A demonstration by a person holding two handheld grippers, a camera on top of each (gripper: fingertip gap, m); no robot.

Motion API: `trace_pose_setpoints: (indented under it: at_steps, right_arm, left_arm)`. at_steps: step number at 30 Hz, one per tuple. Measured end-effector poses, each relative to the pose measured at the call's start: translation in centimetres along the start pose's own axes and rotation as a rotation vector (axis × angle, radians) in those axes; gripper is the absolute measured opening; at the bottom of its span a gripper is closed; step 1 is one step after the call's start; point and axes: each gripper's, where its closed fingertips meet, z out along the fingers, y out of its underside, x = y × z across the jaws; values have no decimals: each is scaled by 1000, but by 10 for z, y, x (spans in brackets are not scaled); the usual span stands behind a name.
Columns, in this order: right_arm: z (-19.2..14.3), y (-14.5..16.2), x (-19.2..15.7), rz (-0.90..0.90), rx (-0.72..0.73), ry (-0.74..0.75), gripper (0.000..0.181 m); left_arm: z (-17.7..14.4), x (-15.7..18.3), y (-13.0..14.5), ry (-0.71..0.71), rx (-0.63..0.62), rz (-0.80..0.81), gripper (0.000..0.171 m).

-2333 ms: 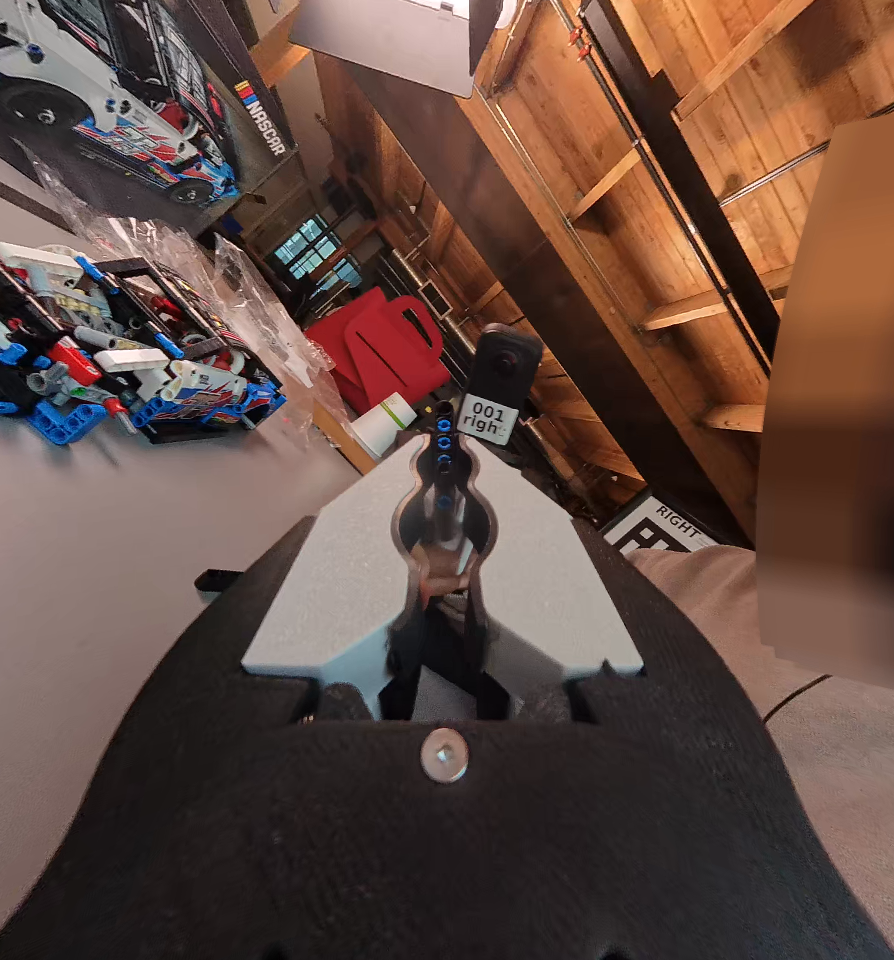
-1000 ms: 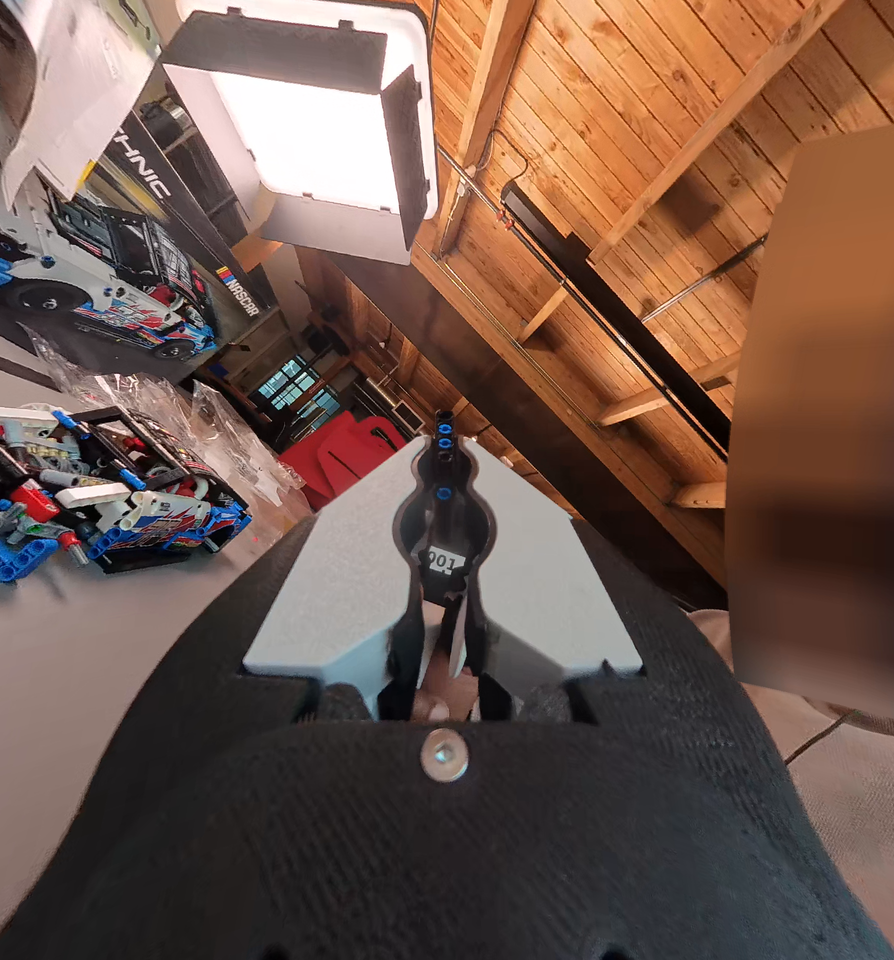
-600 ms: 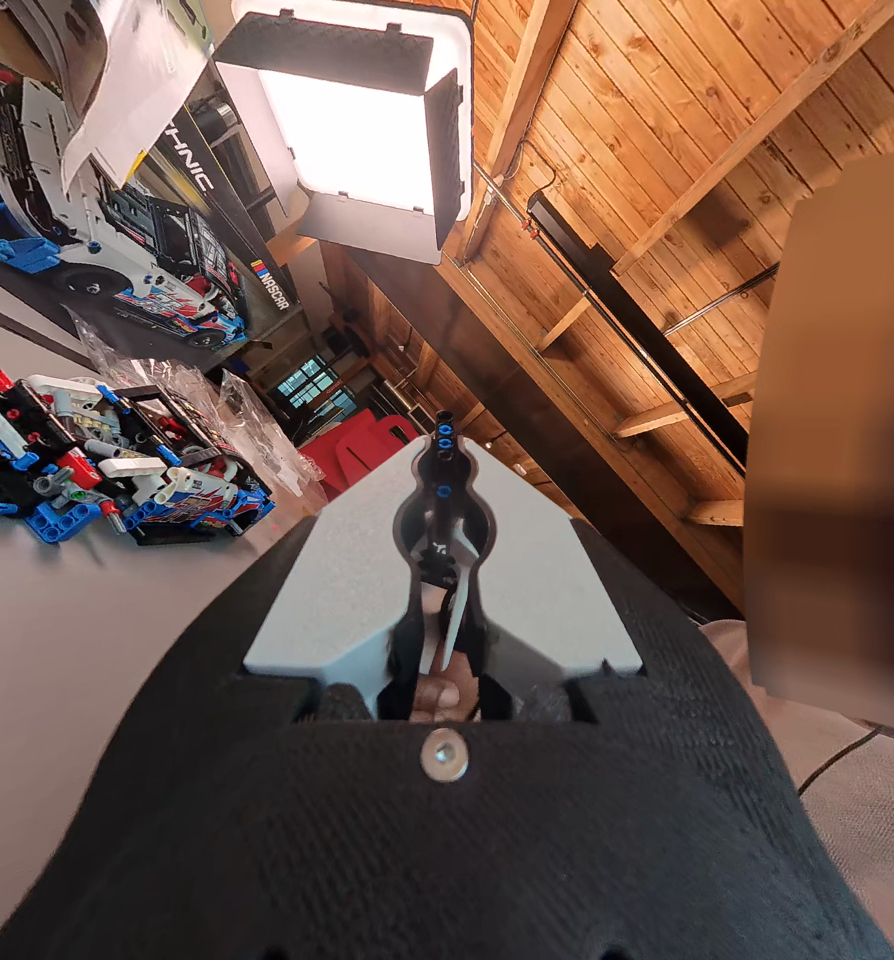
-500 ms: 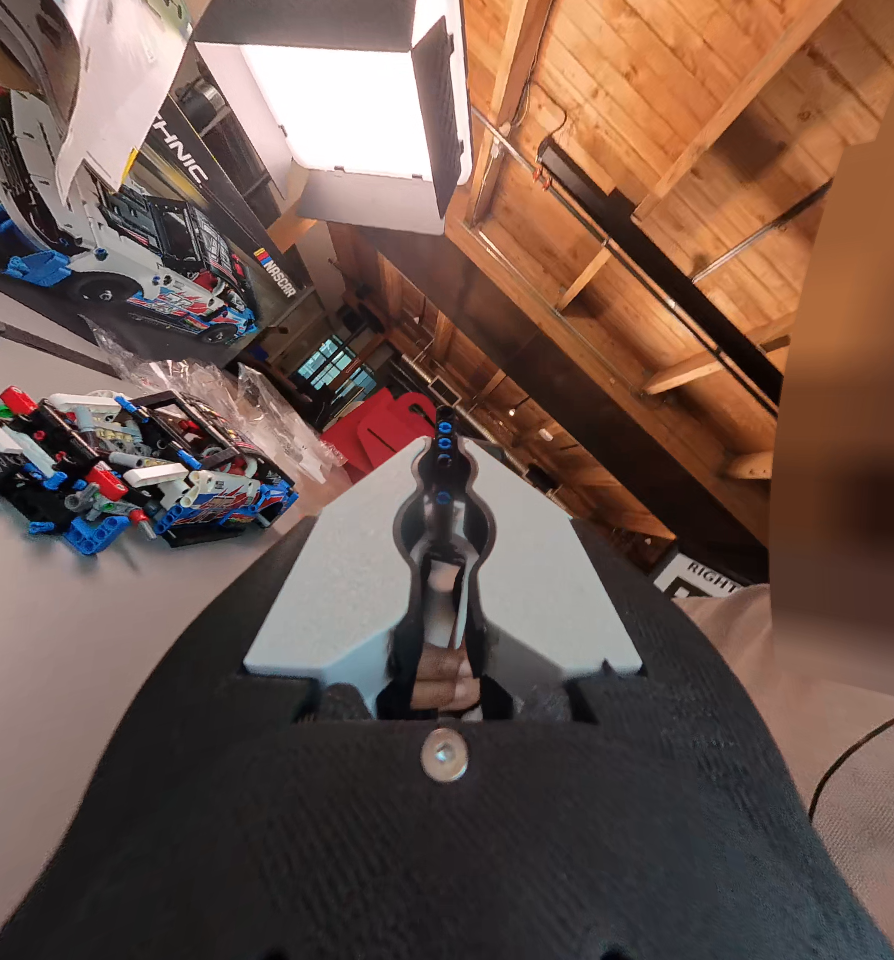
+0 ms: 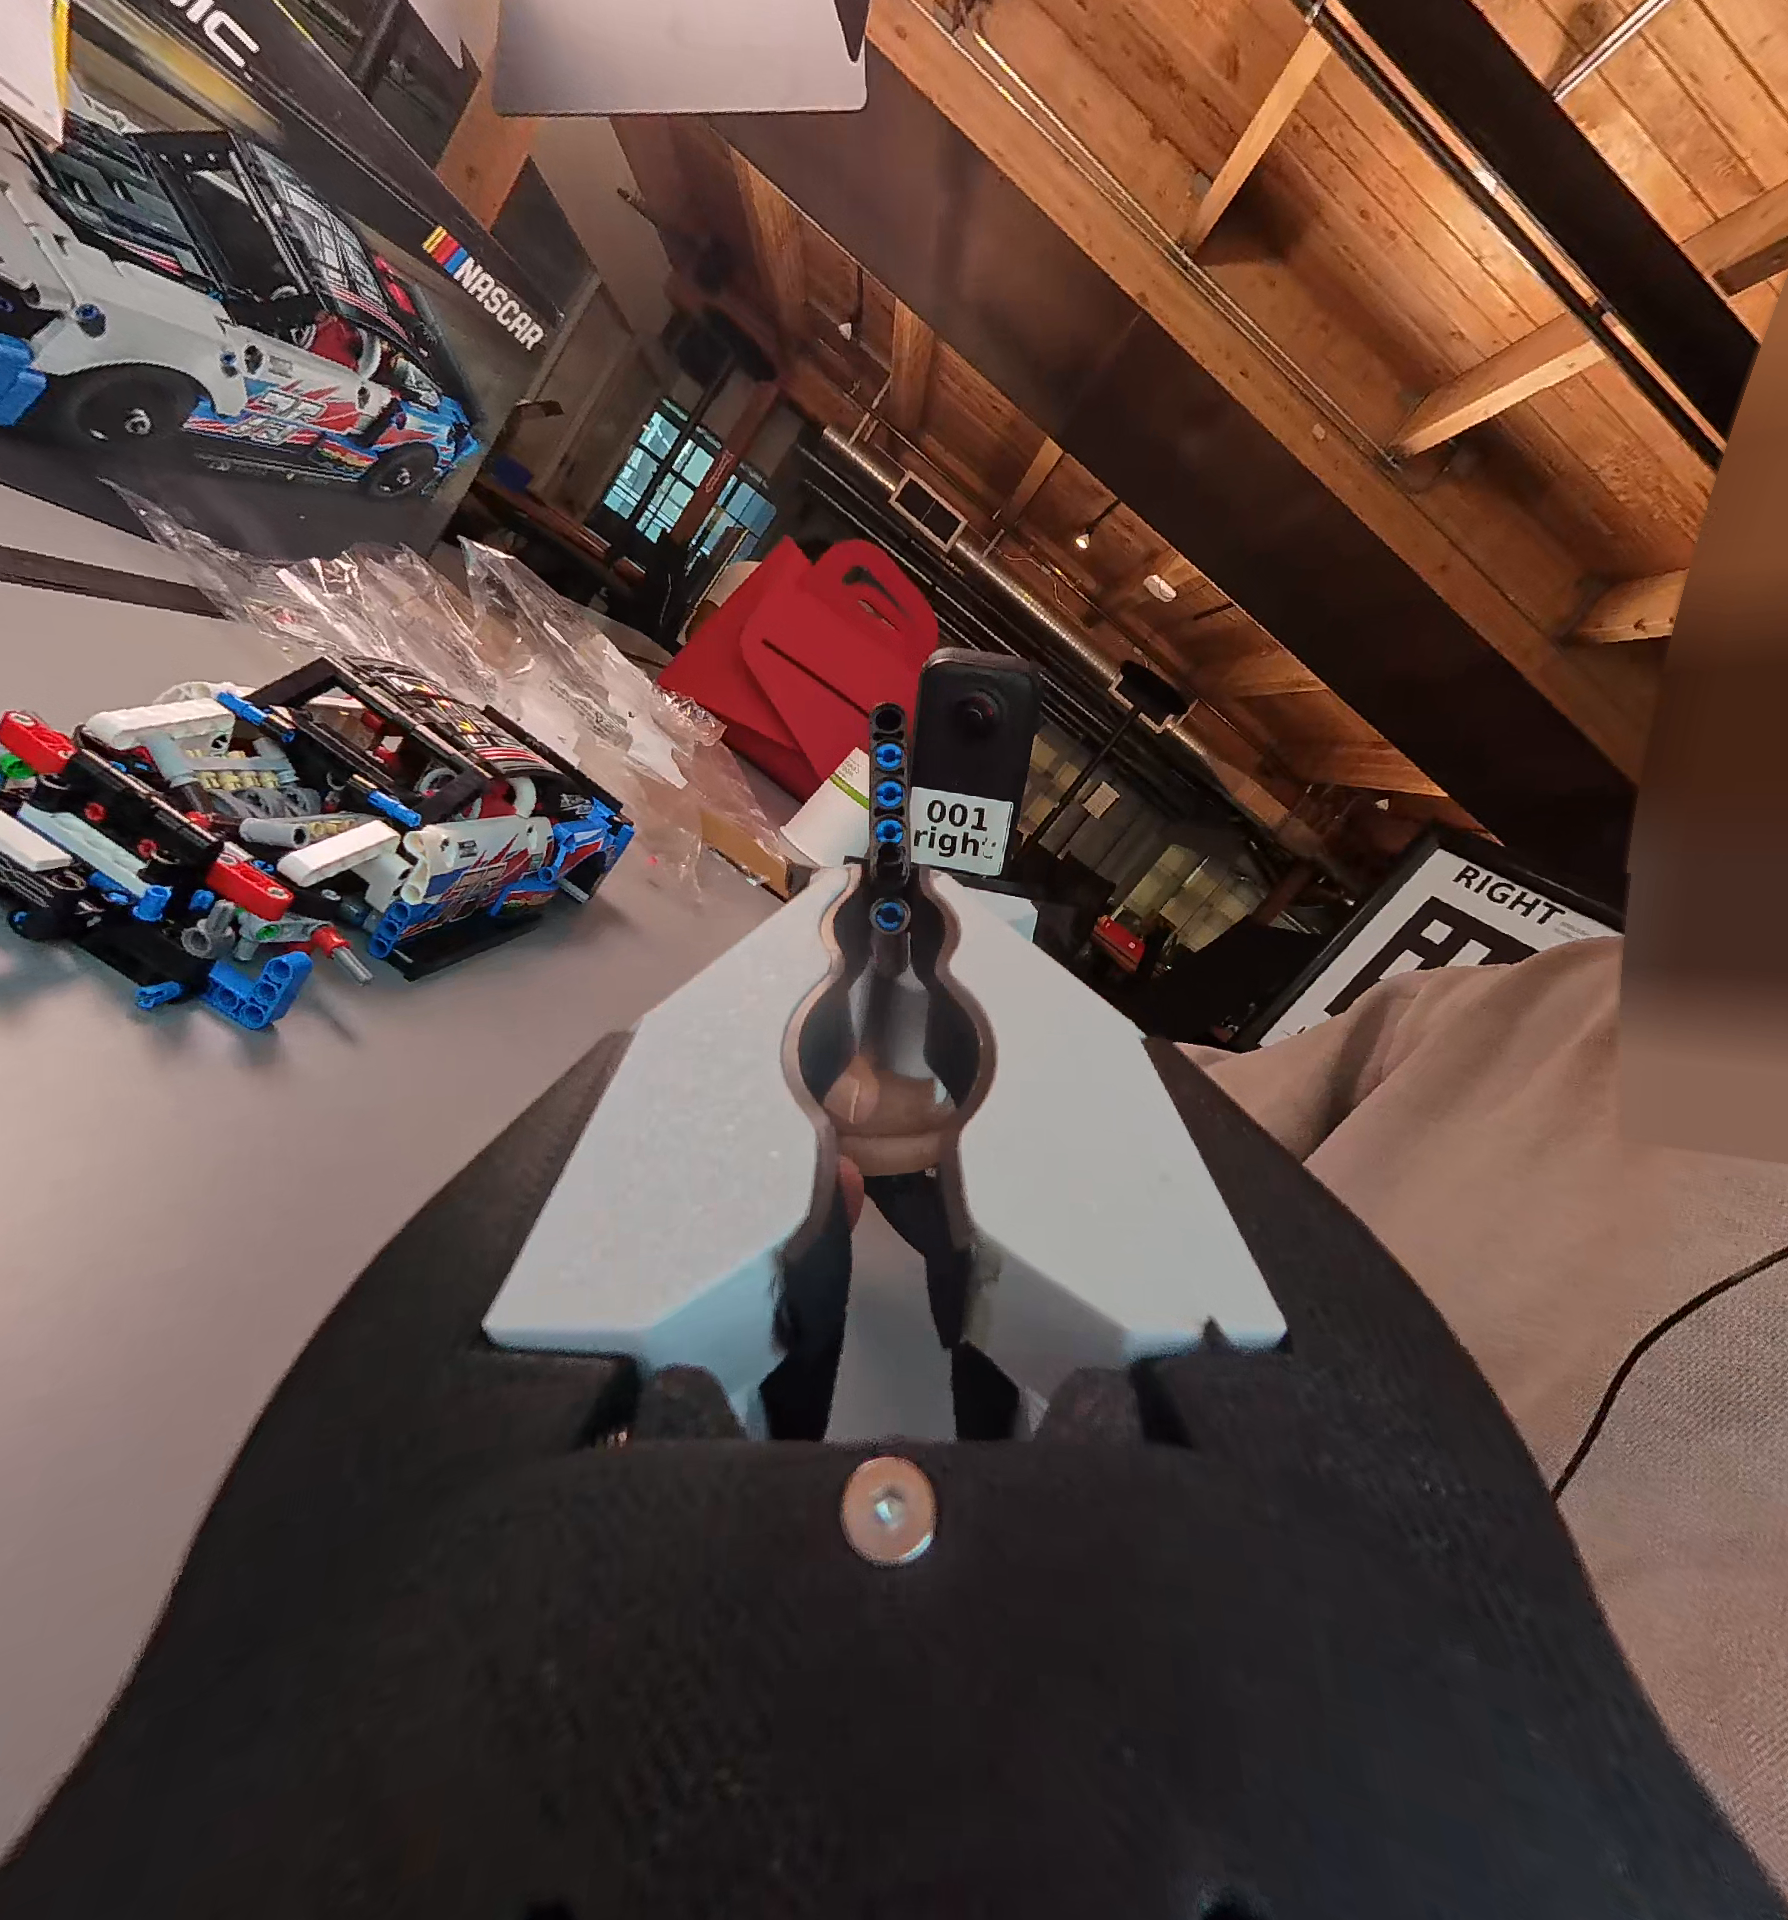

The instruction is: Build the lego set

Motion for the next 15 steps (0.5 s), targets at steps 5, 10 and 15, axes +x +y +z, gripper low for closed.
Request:
trace_pose_setpoints:
  at_steps: [5,10,15]
  right_arm:
    - [1,2,-3,16,20,-25,0]
    - [2,4,-2,-7,2,-18,1]
    - [6,11,5,-113,-65,30,3]
  left_arm:
    - [-1,2,5,19,-23,-11,7]
    - [-2,0,8,13,-44,-5,7]
    - [-6,-14,7,-12,-33,-146,6]
